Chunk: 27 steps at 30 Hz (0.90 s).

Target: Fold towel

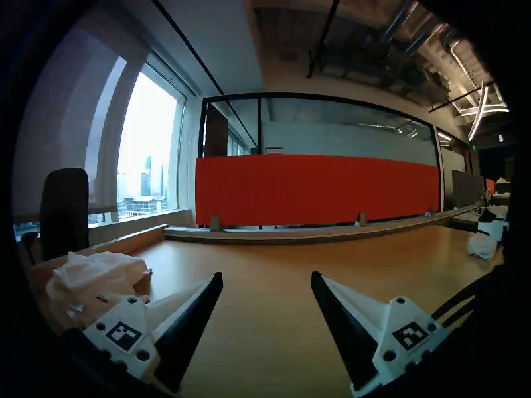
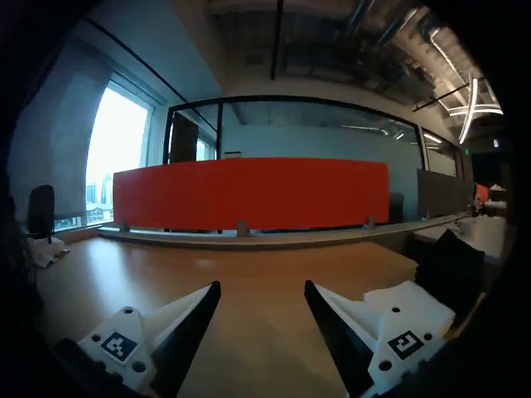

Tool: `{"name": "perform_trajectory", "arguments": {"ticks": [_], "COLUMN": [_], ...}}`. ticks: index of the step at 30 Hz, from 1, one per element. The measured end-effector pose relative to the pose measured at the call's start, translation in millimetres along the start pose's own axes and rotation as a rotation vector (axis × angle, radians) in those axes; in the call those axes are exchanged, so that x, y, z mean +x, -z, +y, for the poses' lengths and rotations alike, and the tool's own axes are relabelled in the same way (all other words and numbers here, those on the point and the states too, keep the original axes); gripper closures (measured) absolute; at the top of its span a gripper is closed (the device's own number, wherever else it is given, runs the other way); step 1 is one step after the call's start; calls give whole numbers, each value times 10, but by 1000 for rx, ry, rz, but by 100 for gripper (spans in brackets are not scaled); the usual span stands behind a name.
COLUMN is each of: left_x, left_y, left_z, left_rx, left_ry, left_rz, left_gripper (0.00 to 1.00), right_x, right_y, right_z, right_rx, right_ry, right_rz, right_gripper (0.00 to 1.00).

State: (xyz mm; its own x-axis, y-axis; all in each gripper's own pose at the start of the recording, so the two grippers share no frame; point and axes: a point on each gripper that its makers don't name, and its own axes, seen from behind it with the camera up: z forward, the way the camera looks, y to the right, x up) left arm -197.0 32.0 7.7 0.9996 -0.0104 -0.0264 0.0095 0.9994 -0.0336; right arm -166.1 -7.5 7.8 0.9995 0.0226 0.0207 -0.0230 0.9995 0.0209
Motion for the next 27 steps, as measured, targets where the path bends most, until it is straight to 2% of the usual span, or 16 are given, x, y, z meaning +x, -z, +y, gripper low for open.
{"name": "perform_trajectory", "arguments": {"ticks": [27], "left_x": [6], "left_y": [1], "left_z": [-5], "left_rx": [0], "left_ry": [0], "left_rz": [0], "left_gripper": [2], "right_x": [7], "right_y": [53], "right_z": [-6], "right_rx": [-7], "right_ry": [16], "right_rz": [25], "right_gripper": [0]}}
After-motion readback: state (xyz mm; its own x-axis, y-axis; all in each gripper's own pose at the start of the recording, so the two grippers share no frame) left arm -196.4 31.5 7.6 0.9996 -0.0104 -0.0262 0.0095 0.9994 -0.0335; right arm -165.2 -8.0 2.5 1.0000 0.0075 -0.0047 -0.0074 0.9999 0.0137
